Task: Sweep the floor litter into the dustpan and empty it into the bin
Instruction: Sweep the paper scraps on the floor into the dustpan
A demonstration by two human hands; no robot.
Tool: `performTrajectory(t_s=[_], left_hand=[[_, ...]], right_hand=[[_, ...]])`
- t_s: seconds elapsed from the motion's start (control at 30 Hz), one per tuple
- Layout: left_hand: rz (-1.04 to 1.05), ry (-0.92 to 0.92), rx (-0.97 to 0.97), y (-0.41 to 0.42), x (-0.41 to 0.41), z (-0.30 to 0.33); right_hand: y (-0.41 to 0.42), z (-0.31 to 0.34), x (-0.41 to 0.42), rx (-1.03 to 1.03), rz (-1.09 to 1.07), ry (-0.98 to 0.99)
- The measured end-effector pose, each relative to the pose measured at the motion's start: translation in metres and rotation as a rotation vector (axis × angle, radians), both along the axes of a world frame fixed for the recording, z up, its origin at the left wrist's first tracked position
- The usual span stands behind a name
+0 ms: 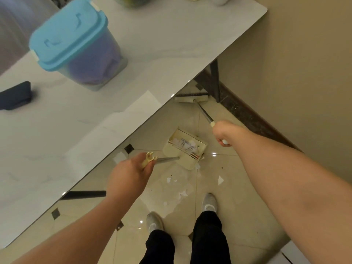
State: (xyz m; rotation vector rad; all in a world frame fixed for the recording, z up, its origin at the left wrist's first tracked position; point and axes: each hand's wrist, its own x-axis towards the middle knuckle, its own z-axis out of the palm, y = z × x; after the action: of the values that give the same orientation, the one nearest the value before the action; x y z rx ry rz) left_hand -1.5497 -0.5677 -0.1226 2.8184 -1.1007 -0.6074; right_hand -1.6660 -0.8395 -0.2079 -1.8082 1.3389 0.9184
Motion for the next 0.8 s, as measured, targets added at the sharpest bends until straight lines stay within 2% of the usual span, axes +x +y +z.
performTrajectory(t_s=[0.07,0.1,0.13,0.27,0.33,0.5,0.6,0.8], left_hand=[[-0.026,-0.016,0.021,0.012,0.001,0.002],[-0.036,-0.02,0.033,0.017,0.001,0.002],[-0.043,-0.01,0.043,0.025,0.002,0.005],[-0.085,0.017,0.047,0.057,0.014,0.013],[-0.107,0.014,0.061,0.073,0.024,0.013],[-0.135,0.068,0.009,0.131,0.058,0.005],[-0.225,0.095,-0.028,0.171,0.078,0.001],[-0.363,0.113,-0.03,0.234,0.109,0.007]], right_hand=[[0.023,-0.014,-0.019,0.033,-0.061,0.017],[0.037,-0.028,-0.032,0.083,-0.177,-0.015],[0.051,-0.038,-0.049,0.096,-0.155,-0.046],[0.11,-0.041,-0.1,0.11,-0.488,-0.063],[0.138,-0.029,-0.113,0.145,-0.613,-0.082],[0.204,0.002,-0.118,0.132,-0.681,-0.019],[0.262,0.019,-0.115,0.126,-0.809,0.043],[0.38,0.055,-0.121,0.214,-1.038,0.025]])
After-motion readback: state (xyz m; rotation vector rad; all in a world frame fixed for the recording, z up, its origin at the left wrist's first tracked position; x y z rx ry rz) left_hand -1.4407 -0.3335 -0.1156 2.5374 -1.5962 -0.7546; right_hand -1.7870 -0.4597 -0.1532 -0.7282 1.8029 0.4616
